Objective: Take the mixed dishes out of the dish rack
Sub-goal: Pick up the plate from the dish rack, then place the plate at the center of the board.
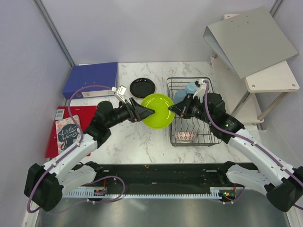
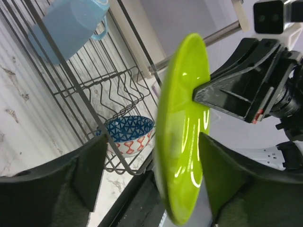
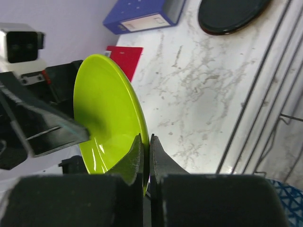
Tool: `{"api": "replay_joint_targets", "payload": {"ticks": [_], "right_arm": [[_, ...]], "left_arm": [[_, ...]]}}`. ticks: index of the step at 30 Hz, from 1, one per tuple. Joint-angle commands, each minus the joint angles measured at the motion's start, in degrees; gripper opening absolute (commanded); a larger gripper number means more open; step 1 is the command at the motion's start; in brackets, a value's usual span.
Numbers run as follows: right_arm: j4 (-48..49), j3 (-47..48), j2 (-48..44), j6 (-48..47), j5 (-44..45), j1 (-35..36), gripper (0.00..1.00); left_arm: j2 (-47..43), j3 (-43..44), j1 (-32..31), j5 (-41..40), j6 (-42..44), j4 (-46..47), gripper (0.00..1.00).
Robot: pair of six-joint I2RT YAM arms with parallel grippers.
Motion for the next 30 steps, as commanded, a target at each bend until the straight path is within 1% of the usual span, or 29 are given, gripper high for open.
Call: {"api": "replay_joint_targets", "payload": {"ticks": [1, 3, 4, 5, 8, 9, 10, 11, 12, 14, 15, 17, 18, 21, 23, 24, 26, 27, 29, 30], "right_arm": [[9.73, -0.55, -0.34, 2.80, -5.97, -0.26, 0.00], [9.65, -0.90, -0.61, 2.81, -5.19, -0.18, 0.00], [9.47, -0.99, -0.78, 2.63, -4.57, -0.18, 0.00], [9.12, -1.08, -0.87, 2.54, -4.05, -0.18, 0.00], [8.42, -1.16, -1.22, 1.93, -3.08, -0.18, 0.00], [8.07, -1.16, -1.31, 1.75, -2.72, -0.09, 0.00], [7.80, -1.16, -1.57, 1.32, -2.37, -0.17, 0.00], [6.76, -0.90, -1.66, 0.18, -1.33, -0.18, 0.00], [5.70, -0.55, -1.66, -0.44, -0.10, -0.18, 0.09], [1.50, 1.20, -1.66, -3.42, 2.10, -0.18, 0.40], [-0.27, 1.99, -1.57, -4.74, 5.07, -0.18, 0.63], [-6.14, 4.27, -1.31, -6.50, 9.21, -0.18, 0.77], [-7.57, 4.72, -1.48, -7.64, 13.67, -0.18, 0.87], [-10.39, 4.73, -3.24, -9.58, 18.53, -0.18, 0.92], [-10.48, 3.85, -4.82, -10.55, 18.90, -0.18, 0.92], [-10.57, 3.50, -5.26, -11.25, 19.16, -0.18, 0.92], [-10.57, 2.45, -6.32, -12.31, 19.34, -0.18, 0.92], [-10.48, 2.09, -6.58, -12.83, 19.43, -0.18, 0.91], [-10.57, 0.95, -7.20, -13.89, 19.43, -0.17, 0.90], [-10.48, 0.68, -7.29, -14.24, 19.34, -0.18, 0.89]], "left_arm": [[0.27, -0.39, 0.29, 2.83, -0.30, 3.33, 0.61], [0.71, -0.48, 0.29, 2.83, -0.13, 3.33, 0.48], [0.80, -0.57, 0.29, 2.66, -0.12, 3.24, 0.38], [0.80, -0.57, 0.29, 2.31, -0.12, 2.98, 0.35], [0.89, -0.74, 0.29, 1.43, -0.04, 1.84, 0.33], [0.97, -0.57, 0.29, 1.08, 0.23, 1.31, 0.28], [1.06, -0.39, 0.29, 0.12, 0.31, 0.70, 0.02], [1.24, -0.04, 0.29, -0.68, 0.40, -1.48, 0.02], [1.41, 0.74, 0.29, -1.64, 0.93, -2.55, 0.02], [1.59, 1.71, 0.29, -4.63, 1.63, -4.75, 0.02], [1.94, 3.29, 0.38, -5.86, 2.42, -7.46, 0.02], [3.68, 5.40, 1.17, -8.85, 3.13, -10.28, 0.02], [4.66, 7.59, 1.87, -9.29, 3.04, -12.30, 0.02], [10.80, 12.07, 6.26, -9.56, 1.38, -14.42, 0.02], [14.40, 14.54, 9.68, -9.21, 0.24, -14.51, 0.02], [18.68, 17.42, 10.57, -9.03, 0.32, -14.51, 0.02], [23.53, 21.21, 12.50, -9.47, 1.01, -15.13, 0.02], [28.43, 25.67, 12.94, -9.39, 1.37, -15.48, 0.02], [34.00, 30.61, 14.18, -9.91, 2.16, -18.19, 0.02], [36.46, 35.51, 14.53, -9.83, 3.03, -18.81, 0.02]]}}
